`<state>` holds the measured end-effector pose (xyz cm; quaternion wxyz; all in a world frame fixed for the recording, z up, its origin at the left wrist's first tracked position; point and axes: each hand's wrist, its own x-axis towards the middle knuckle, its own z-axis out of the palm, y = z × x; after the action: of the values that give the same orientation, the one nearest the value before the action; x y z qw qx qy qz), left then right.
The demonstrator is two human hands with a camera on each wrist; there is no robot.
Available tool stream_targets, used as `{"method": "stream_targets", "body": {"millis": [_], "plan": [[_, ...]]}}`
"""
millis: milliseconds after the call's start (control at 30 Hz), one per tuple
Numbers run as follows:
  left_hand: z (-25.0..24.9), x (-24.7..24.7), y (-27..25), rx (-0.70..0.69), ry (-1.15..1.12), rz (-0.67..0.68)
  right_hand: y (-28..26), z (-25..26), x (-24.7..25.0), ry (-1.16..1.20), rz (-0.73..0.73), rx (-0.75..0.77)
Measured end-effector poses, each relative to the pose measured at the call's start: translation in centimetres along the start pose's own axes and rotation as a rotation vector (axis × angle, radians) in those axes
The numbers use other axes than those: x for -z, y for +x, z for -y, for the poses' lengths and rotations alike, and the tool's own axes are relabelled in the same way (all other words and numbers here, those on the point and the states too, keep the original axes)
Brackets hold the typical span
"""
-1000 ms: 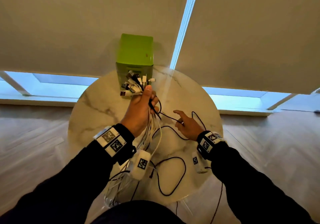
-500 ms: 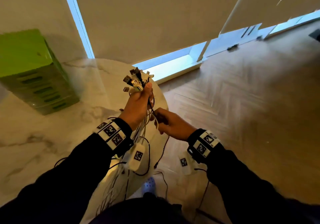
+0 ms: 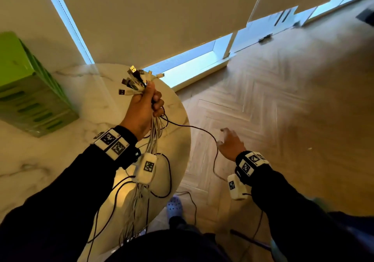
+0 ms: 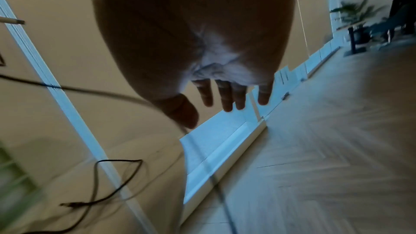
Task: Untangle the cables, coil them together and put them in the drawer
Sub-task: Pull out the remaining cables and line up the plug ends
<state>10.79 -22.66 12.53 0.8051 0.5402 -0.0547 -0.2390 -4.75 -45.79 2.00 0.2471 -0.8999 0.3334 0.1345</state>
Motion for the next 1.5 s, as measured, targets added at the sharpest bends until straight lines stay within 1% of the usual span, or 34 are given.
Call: {"method": "stream_targets", "body": {"millis": [33, 100, 133, 167, 233, 300, 367, 400, 467, 533, 600, 667, 700, 733, 767, 800, 867, 900, 933, 967, 1000, 1067, 1133, 1200, 1267, 1333, 1367, 1433, 1500], "plan": [[0.2, -0.2, -0.1, 0.008, -0.004, 0.017, -0.1, 0.8, -0.4, 0.016, 0.003, 0.072], [0.6, -0.6, -0.4, 0.026, -0.019, 0.04, -0.9, 3.7, -0.4, 0.094, 0.009, 0.321], [0.8, -0.8, -0.4, 0.029, -0.024, 0.048, -1.4, 5.2, -0.3, 0.151, 0.04, 0.429], [0.9, -0.9, -0.4, 0.024, -0.023, 0.053, -2.0, 6.8, -0.2, 0.21, 0.087, 0.505], [1.0, -0.9, -0.3, 0.01, -0.005, 0.046, -2.9, 9.5, 0.2, 0.333, 0.206, 0.587], [0.8, -0.6, -0.2, 0.002, 0.032, 0.036, -3.7, 11.4, 0.7, 0.454, 0.312, 0.622], [0.5, -0.1, 0.0, 0.001, 0.08, 0.025, -4.1, 12.4, 1.3, 0.569, 0.361, 0.634], [0.4, 0.2, 0.1, -0.009, 0.116, 0.014, -4.1, 12.6, 1.5, 0.58, 0.337, 0.651], [0.2, 0.8, 0.2, -0.051, 0.228, -0.038, -3.8, 12.6, 2.1, 0.586, 0.239, 0.671], [0.3, 1.4, 0.3, -0.087, 0.351, -0.103, -3.2, 12.4, 2.7, 0.641, 0.137, 0.661], [0.6, 1.9, 0.2, -0.092, 0.397, -0.139, -2.2, 12.3, 3.7, 0.684, 0.021, 0.625], [0.7, 2.3, 0.3, -0.063, 0.319, -0.19, -1.0, 11.7, 4.4, 0.651, -0.102, 0.55], [0.4, 2.5, 0.3, -0.048, 0.24, -0.21, 0.0, 10.9, 4.6, 0.583, -0.151, 0.502], [0.1, 2.6, 0.4, -0.039, 0.162, -0.212, 1.1, 9.7, 4.5, 0.482, -0.167, 0.439], [-0.3, 2.6, 0.3, -0.04, 0.098, -0.203, 2.1, 8.2, 4.5, 0.358, -0.133, 0.358], [-0.7, 2.5, 0.2, -0.041, 0.054, -0.188, 3.3, 6.4, 4.1, 0.233, -0.044, 0.263], [-1.2, 2.5, -0.1, -0.038, 0.004, -0.161, 4.3, 3.6, 2.8, 0.042, 0.267, 0.079], [-1.3, 2.4, -0.4, -0.031, -0.012, -0.145, 4.2, 2.7, 2.1, -0.074, 0.415, 0.03], [-1.4, 2.5, -0.5, -0.025, -0.023, -0.127, 4.0, 2.5, 1.5, -0.183, 0.509, 0.031], [-1.4, 2.4, -0.6, -0.018, -0.028, -0.104, 3.8, 2.8, 1.2, -0.248, 0.543, 0.067], [-1.3, 2.3, -0.7, -0.011, -0.032, -0.078, 3.2, 3.8, 1.1, -0.23, 0.55, 0.109], [-1.1, 1.9, -0.8, 0.004, -0.044, -0.029, 1.8, 6.7, 1.4, -0.026, 0.566, 0.226], [-0.9, 1.7, -0.8, 0.008, -0.025, 0.025, 0.1, 10.3, 2.3, 0.179, 0.625, 0.404], [-1.0, 1.7, -1.1, -0.002, 0.125, 0.086, -1.7, 13.8, 3.1, 0.3, 0.686, 0.592], [-1.5, 1.8, -1.7, -0.009, 0.403, 0.122, -3.3, 16.8, 3.7, 0.372, 0.697, 0.724], [-2.3, 2.2, -2.2, -0.037, 0.628, 0.143, -4.4, 18.9, 3.3, 0.45, 0.666, 0.76], [-2.8, 2.6, -2.3, -0.041, 0.683, 0.158, -4.7, 19.6, 2.8, 0.515, 0.646, 0.75], [-3.6, 3.5, -2.6, -0.009, 0.712, 0.186, -5.2, 20.4, 1.8, 0.698, 0.633, 0.648], [-4.3, 4.8, -2.7, 0.03, 0.695, 0.214, -5.7, 20.8, 1.1, 0.816, 0.679, 0.544]]}}
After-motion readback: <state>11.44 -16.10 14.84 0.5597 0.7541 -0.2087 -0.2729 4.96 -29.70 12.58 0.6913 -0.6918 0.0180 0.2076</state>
